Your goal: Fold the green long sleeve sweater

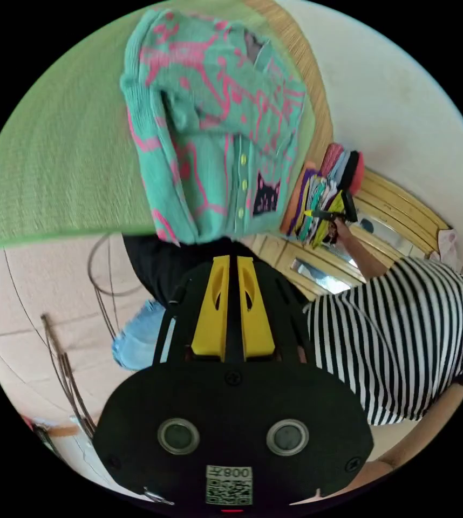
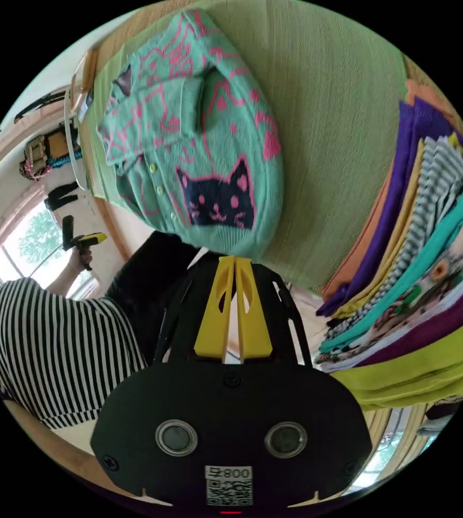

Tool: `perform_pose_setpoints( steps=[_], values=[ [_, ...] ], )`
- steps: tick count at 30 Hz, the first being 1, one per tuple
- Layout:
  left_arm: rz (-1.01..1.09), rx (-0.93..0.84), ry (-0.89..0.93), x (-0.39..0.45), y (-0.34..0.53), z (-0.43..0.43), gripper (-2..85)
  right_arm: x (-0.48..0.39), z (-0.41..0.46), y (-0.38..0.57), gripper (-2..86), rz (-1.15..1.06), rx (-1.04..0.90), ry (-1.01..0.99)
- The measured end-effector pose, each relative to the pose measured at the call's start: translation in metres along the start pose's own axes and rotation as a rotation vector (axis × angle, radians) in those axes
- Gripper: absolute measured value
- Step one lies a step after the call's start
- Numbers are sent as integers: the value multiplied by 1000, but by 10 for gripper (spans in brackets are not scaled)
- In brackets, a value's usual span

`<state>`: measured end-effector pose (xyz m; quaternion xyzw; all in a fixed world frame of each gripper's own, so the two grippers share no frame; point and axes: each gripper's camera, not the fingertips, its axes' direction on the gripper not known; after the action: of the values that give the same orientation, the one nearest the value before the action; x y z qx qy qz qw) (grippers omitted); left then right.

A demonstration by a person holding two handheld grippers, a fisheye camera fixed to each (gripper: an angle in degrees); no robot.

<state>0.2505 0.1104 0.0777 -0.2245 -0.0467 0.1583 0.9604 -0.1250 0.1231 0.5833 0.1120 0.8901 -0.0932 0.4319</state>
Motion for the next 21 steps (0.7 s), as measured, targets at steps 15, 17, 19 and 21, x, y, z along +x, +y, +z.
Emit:
perform_pose_setpoints(
  steps=[15,17,19,21],
  values=[
    [-214,494,-180,-51,-163,-51,72,-48,-63,-202,85,-114,363,204],
    [-204,506,-159,-45,-162,-52,55,-42,-66,-198,73,-112,366,164],
    [-154,550,-122,-31,-160,-64,45,-37,-78,-188,52,-128,382,108],
    [-102,576,-127,-15,-162,-76,41,-34,-101,-172,34,-175,423,27]
  ],
)
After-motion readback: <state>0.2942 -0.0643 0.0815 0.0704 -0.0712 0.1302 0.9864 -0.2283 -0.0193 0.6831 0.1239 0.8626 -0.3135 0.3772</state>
